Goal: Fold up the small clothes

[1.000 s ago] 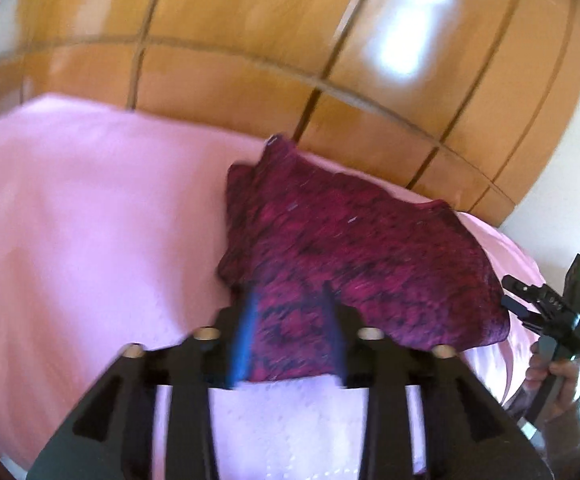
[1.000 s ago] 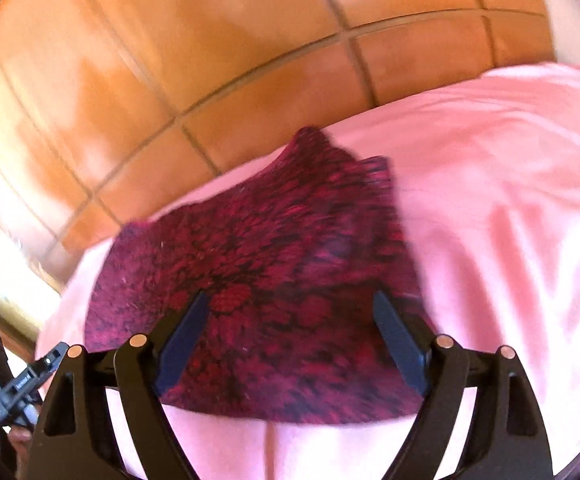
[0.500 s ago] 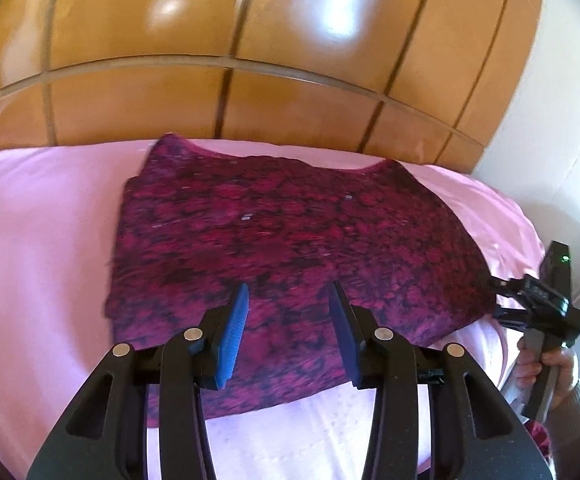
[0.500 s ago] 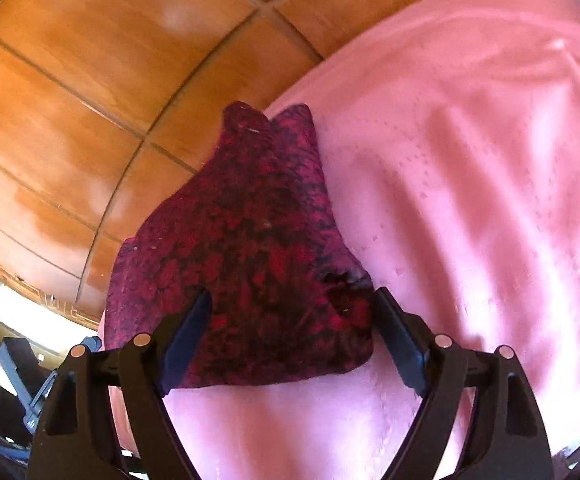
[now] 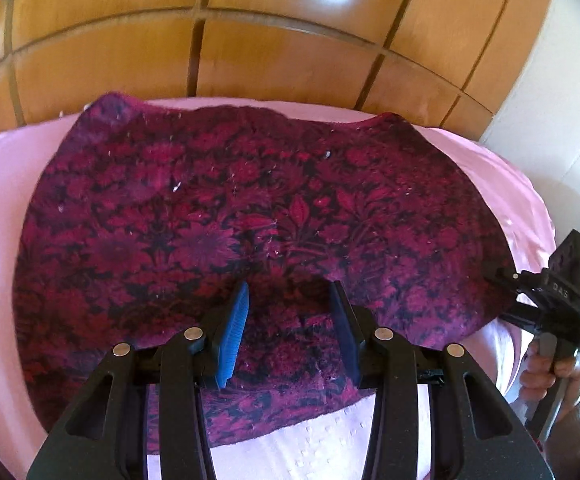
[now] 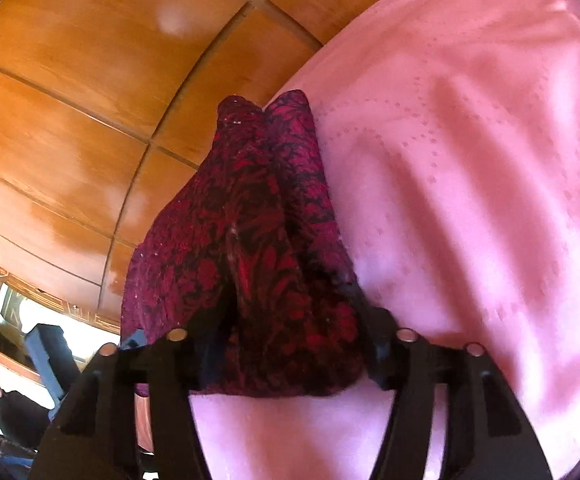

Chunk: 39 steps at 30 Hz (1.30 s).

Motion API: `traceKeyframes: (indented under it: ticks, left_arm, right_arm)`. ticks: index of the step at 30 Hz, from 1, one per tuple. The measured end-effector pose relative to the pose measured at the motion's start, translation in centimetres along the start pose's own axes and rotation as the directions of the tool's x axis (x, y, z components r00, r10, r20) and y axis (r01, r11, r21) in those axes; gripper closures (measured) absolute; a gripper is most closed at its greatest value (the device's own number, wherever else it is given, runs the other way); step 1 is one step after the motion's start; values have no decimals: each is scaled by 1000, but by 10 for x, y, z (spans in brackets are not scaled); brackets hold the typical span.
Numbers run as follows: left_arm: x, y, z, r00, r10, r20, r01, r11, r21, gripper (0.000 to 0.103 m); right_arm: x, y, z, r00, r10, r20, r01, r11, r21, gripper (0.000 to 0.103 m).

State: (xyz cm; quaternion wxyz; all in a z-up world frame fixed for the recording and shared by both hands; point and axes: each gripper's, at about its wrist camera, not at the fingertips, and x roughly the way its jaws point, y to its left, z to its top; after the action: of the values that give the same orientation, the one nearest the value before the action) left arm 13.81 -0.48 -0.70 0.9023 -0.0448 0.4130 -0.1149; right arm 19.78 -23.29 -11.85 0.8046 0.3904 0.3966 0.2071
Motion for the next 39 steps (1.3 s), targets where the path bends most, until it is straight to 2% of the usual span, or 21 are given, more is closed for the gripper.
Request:
traceKeyframes:
  ticks: [2, 3, 4, 6, 8, 16, 19, 22, 25, 27, 32, 36, 39]
  left_arm:
    - [-6, 1, 1, 1000, -11, 26, 12, 1000, -21, 63]
    - [-9, 1, 2, 999, -13, 39, 14, 1000, -22, 63]
    - [-8, 0, 2, 999, -7, 34, 8, 1000, -17, 63]
    - [-1, 1, 1, 1000, 2, 1, -2, 1000, -12, 63]
    - [4, 2, 0, 1000, -1, -5, 1, 1000, -19, 63]
    - [0, 30, -5, 993, -112, 23, 114, 980, -161, 63]
    - [-15, 41, -9, 989, -131, 65, 142, 968, -209, 63]
    - [-32, 51, -17, 987, -117, 109, 138, 966, -219, 70]
    - [-24, 60, -27, 990, -126, 59, 136, 964, -227, 70]
    - [-17, 65, -31, 988, -144, 53, 153, 957, -245, 70]
    - [-30, 91, -37, 967, -229, 107, 252, 918, -308, 70]
    - [-59, 119, -43, 961, -222, 163, 264, 910, -319, 70]
    - [-82, 147, -50, 954, -212, 211, 277, 893, -355, 70]
  right_arm:
    - [6, 5, 2, 1000, -5, 5, 5, 1000, -20, 34]
    - [9, 8, 4, 1000, -17, 6, 17, 999, -29, 38]
    - [12, 9, 5, 1000, -24, 6, 24, 999, -32, 43]
    - [14, 12, 7, 999, -32, -4, 32, 999, -34, 64]
    - [9, 23, 6, 1000, -31, 2, 31, 998, -60, 69]
    - [-9, 65, 7, 1000, -18, 26, 21, 988, -151, 72]
    - [-13, 87, 6, 999, -11, 39, 19, 978, -210, 74]
    - [-15, 110, 5, 999, -10, 52, 24, 964, -266, 75]
    - [-15, 137, 1, 999, 20, 46, -4, 948, -319, 75]
    - [-10, 156, -2, 998, 44, 36, -29, 937, -348, 76]
    - [10, 212, -18, 994, 105, -14, -100, 881, -462, 76]
    - [35, 248, -36, 989, 127, -74, -147, 825, -546, 76]
    - [57, 266, -52, 986, 118, -117, -165, 792, -588, 76]
